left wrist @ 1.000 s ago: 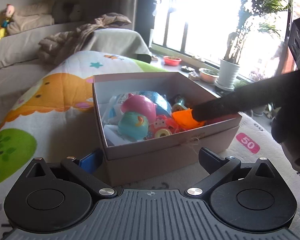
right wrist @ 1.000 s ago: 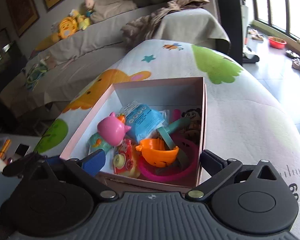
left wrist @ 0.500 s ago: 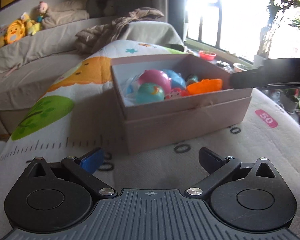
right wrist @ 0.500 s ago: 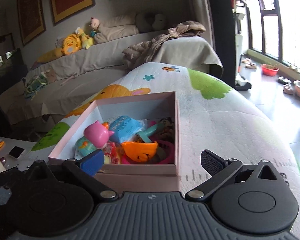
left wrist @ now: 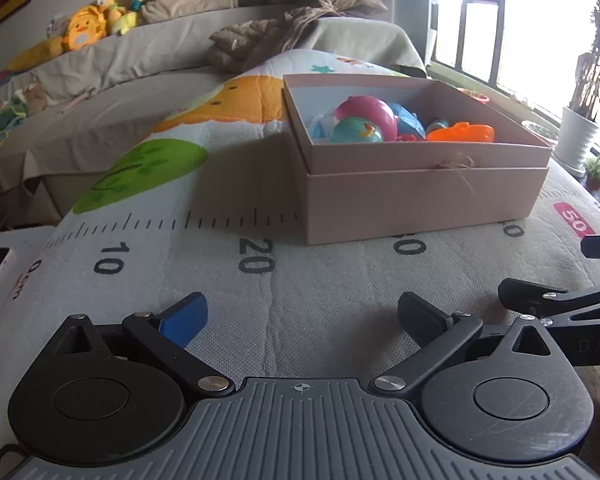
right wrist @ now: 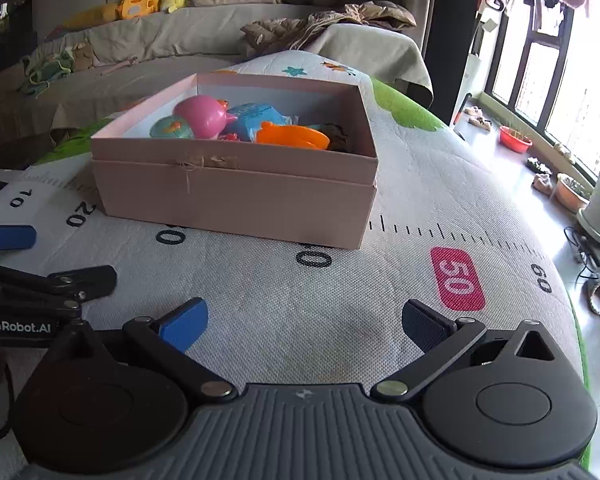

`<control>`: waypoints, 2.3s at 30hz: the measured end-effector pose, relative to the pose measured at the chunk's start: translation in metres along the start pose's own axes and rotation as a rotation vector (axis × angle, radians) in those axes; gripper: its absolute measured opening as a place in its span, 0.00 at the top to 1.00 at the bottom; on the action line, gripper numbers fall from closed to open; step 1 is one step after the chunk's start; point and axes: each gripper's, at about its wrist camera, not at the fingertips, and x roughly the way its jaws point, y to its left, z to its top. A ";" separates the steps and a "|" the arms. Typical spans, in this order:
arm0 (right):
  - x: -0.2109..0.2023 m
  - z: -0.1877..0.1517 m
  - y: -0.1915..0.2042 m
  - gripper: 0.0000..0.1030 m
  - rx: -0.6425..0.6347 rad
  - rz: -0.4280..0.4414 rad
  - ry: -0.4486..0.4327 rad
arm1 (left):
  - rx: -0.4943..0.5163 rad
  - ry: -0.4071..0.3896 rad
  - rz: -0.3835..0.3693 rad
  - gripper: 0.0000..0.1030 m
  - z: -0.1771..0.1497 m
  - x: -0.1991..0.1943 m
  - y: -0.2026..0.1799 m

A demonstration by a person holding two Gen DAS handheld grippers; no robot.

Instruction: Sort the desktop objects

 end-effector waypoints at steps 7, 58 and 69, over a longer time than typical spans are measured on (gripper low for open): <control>0.011 0.003 -0.006 0.00 0.090 -0.010 -0.037 | 0.003 -0.002 0.001 0.00 -0.001 -0.001 -0.001; 0.009 0.001 -0.004 0.00 0.092 -0.016 -0.048 | -0.003 -0.004 -0.008 0.00 0.000 0.000 0.000; 0.009 0.002 -0.004 0.00 0.092 -0.016 -0.048 | -0.004 -0.004 -0.010 0.00 0.000 0.000 0.000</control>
